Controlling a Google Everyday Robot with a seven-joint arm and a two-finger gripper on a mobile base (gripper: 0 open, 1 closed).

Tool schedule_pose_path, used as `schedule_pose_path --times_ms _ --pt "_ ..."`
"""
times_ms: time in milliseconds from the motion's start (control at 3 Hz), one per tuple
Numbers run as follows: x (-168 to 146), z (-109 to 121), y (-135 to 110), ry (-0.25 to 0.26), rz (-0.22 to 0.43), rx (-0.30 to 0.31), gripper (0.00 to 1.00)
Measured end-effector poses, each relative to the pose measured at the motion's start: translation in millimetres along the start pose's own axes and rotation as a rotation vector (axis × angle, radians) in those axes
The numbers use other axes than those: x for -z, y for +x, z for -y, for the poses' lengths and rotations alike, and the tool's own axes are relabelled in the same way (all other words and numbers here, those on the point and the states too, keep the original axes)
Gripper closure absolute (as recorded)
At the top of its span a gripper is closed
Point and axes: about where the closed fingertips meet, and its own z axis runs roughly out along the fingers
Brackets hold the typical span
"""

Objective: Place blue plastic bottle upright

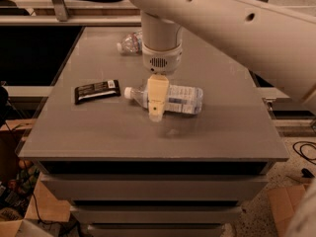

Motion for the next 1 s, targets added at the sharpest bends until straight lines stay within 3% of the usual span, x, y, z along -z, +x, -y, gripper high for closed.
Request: schedule_pose_path --times_ms 333,1000 --pt "-6.8 2.3 -14.5 -0.010 -0.019 -0.013 0.15" --pt "-1.7 5.4 -24.1 -0.007 -0.006 -0.011 0.61"
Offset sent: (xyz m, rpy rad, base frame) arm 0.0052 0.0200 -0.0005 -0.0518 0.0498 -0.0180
